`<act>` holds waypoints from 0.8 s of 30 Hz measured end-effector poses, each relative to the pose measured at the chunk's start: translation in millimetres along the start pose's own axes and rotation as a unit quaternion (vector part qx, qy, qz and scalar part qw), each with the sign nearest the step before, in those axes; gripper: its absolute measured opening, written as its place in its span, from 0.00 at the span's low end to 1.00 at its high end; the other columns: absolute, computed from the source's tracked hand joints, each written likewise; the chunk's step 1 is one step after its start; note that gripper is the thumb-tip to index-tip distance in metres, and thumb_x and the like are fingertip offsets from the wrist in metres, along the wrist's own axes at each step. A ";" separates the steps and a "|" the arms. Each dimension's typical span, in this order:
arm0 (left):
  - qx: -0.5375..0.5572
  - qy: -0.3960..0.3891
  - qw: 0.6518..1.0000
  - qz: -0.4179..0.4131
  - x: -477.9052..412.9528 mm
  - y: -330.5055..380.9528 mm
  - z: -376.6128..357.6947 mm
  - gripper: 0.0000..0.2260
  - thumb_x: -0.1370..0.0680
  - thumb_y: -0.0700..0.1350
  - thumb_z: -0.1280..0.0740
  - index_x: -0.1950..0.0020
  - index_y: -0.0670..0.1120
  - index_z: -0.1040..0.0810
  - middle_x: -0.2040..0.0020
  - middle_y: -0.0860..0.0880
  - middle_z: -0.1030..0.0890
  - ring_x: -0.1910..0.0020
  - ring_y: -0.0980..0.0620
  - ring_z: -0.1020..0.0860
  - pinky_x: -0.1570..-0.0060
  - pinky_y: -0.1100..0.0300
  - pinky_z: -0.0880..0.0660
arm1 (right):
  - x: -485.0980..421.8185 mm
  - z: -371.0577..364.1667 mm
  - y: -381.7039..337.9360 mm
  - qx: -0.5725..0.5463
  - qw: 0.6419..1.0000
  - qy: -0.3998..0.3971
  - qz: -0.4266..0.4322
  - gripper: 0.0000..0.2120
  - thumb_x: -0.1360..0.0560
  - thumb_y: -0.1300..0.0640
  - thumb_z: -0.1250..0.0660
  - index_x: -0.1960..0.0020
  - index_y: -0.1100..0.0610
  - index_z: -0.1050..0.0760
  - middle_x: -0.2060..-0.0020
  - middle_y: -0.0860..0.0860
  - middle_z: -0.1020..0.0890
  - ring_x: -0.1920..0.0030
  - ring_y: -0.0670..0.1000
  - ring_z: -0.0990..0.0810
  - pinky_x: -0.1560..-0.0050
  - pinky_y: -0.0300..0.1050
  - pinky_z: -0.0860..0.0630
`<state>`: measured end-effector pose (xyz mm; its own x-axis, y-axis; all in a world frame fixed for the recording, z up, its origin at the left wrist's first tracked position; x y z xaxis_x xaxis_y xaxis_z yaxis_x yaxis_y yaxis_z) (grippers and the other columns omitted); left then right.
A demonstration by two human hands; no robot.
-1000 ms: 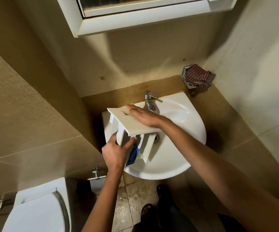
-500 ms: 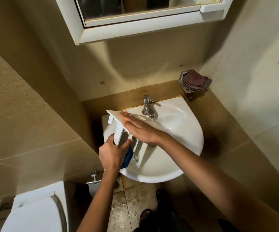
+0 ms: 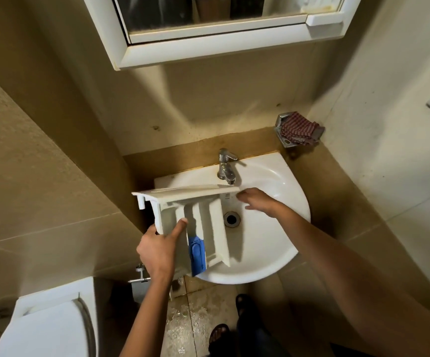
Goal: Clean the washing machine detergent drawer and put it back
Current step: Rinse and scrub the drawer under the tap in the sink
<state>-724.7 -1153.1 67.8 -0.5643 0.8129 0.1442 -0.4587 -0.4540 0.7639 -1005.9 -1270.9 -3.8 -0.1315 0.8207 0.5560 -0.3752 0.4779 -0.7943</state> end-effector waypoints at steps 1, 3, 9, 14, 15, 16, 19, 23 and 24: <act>-0.001 -0.011 1.000 0.024 -0.2 -5.2 -2.6 0.24 0.31 0.64 0.27 0.66 0.43 0.29 0.72 0.51 0.26 0.71 0.52 0.27 0.71 0.62 0.34 | -2.4 2.0 10.9 -0.046 0.999 0.014 -0.012 0.07 0.21 0.59 0.39 0.49 0.60 0.23 0.51 0.58 0.23 0.54 0.51 0.23 0.46 0.44 0.25; 0.008 -0.049 0.996 0.077 -1.9 -16.8 -10.2 0.26 0.30 0.63 0.27 0.70 0.44 0.34 0.75 0.50 0.31 0.75 0.53 0.32 0.73 0.60 0.38 | -8.4 2.5 23.5 -0.196 0.979 0.045 -0.040 0.05 0.23 0.65 0.37 0.54 0.62 0.23 0.57 0.58 0.23 0.61 0.52 0.23 0.53 0.42 0.22; 0.062 -0.223 0.948 0.216 1.3 -58.5 -42.1 0.12 0.27 0.52 0.27 0.58 0.44 0.23 0.58 0.46 0.23 0.62 0.49 0.25 0.56 0.55 0.26 | -43.2 -15.9 15.7 -0.492 0.863 0.038 -0.110 0.08 0.20 0.67 0.44 0.55 0.67 0.28 0.70 0.57 0.24 0.67 0.52 0.24 0.54 0.39 0.23; 0.041 -0.304 0.912 0.272 11.5 -64.5 -55.0 0.19 0.25 0.46 0.32 0.36 0.40 0.26 0.38 0.39 0.23 0.43 0.39 0.24 0.42 0.48 0.26 | -62.4 -27.5 10.4 -0.559 0.818 0.027 -0.135 0.14 0.18 0.64 0.48 0.55 0.69 0.28 0.64 0.61 0.21 0.66 0.56 0.20 0.54 0.43 0.23; 0.046 -0.320 0.902 0.285 13.9 -62.3 -58.5 0.19 0.25 0.45 0.33 0.36 0.40 0.27 0.39 0.39 0.23 0.43 0.39 0.24 0.43 0.49 0.25 | -64.1 -28.9 9.3 -0.570 0.809 0.020 -0.138 0.14 0.18 0.64 0.48 0.55 0.69 0.28 0.65 0.61 0.20 0.68 0.55 0.19 0.60 0.43 0.21; 0.048 -0.332 0.895 0.294 15.1 -60.1 -61.6 0.18 0.24 0.44 0.34 0.36 0.39 0.27 0.40 0.38 0.23 0.43 0.38 0.23 0.45 0.49 0.25 | -66.6 -29.6 9.2 -0.580 0.802 0.018 -0.143 0.13 0.18 0.64 0.47 0.55 0.69 0.28 0.67 0.61 0.19 0.69 0.54 0.19 0.66 0.43 0.20; 0.050 -0.349 0.886 0.300 13.8 -52.2 -71.2 0.16 0.23 0.42 0.36 0.36 0.39 0.28 0.43 0.40 0.23 0.46 0.42 0.23 0.51 0.54 0.26 | -73.9 -29.6 11.5 -0.598 0.784 0.018 -0.164 0.10 0.19 0.66 0.46 0.53 0.69 0.28 0.62 0.59 0.21 0.62 0.52 0.21 0.73 0.40 0.21; 0.035 -0.370 0.881 0.295 7.2 -42.7 -80.1 0.13 0.24 0.42 0.37 0.40 0.39 0.28 0.50 0.40 0.25 0.51 0.45 0.27 0.52 0.54 0.33 | -79.6 -29.3 16.5 -0.568 0.803 -0.010 -0.181 0.13 0.19 0.68 0.49 0.53 0.68 0.27 0.66 0.59 0.20 0.62 0.51 0.24 0.71 0.39 0.22; 0.032 -0.376 0.878 0.293 5.2 -40.0 -81.9 0.13 0.24 0.42 0.37 0.41 0.40 0.28 0.49 0.40 0.24 0.51 0.44 0.26 0.51 0.54 0.32 | -79.7 -29.1 18.8 -0.556 0.810 -0.018 -0.186 0.13 0.20 0.68 0.49 0.54 0.68 0.26 0.66 0.58 0.20 0.63 0.50 0.24 0.70 0.38 0.24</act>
<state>-765.5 -1160.6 -13.5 -0.0662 0.4681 0.8812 -0.1874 -0.8732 0.4498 -975.8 -1318.2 -70.3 -0.2332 0.5552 0.7984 0.6609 0.6927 -0.2887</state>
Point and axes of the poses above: each hand's wrist, its own x-axis away from the middle knuckle, its own z-axis out of the back of the hand, y = z × x, the point moved 7 cm from there along -x, towards the middle knuckle
